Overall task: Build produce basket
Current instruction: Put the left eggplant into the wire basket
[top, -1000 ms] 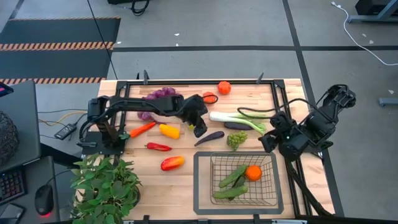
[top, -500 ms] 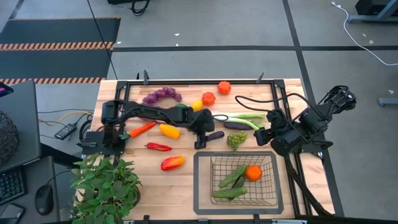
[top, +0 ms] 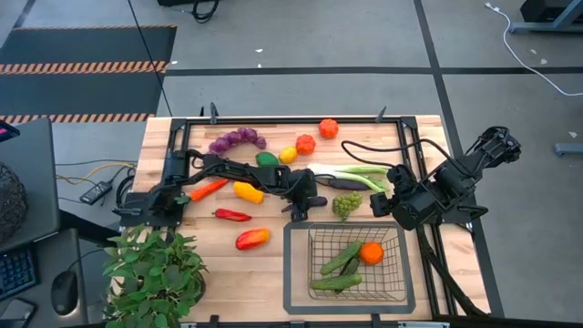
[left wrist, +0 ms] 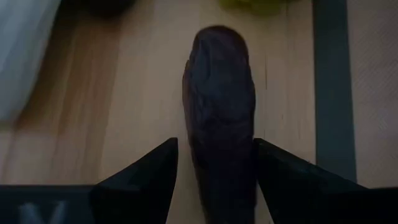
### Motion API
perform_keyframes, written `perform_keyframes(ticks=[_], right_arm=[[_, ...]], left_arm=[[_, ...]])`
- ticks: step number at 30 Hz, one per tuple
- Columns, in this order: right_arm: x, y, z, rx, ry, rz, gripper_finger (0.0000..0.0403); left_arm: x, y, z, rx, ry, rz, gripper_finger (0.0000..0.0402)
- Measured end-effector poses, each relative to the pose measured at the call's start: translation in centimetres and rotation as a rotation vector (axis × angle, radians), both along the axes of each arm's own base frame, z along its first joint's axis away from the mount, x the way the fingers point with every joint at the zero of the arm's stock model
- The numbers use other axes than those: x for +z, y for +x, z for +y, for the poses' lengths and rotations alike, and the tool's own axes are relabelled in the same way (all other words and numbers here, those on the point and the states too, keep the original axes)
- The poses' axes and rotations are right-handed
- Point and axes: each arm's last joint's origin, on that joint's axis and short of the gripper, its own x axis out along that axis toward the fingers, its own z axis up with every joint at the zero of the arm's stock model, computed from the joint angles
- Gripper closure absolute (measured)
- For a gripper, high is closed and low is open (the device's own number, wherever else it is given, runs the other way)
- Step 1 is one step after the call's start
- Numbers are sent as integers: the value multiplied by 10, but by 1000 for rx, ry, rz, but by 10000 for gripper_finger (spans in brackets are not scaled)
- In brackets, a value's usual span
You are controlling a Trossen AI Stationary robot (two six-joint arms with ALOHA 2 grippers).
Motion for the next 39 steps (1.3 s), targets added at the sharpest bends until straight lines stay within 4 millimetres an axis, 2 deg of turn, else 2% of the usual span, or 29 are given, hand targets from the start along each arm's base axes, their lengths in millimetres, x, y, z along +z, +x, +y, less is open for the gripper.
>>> perform_keyframes(ticks=[5,12,15,20,24,30,35,39], right_arm=[[-2,4,3,-3,4,-4,124],[-2,5,3,-2,1,0,124],[-3,5,4,9,7,8,124],[-3,2,3,38,-10,39,124],[-3,1,1,84,-41,65,124],[-1,-3,-10,133,-61,95,124],[7,-14,-24,165,-11,89,124],[14,-24,-31,171,-15,43,124]], left_arm=[[1,1,1,16,17,-10,211],[0,0,1,68,-17,4,287],[6,-4,4,86,-44,16,304],[42,-12,12,157,-94,-51,296],[77,-17,10,186,-132,-171,286],[125,-23,-21,152,-260,-349,292],[148,-20,-66,43,-320,-526,285],[158,-20,-97,21,-304,-643,283]])
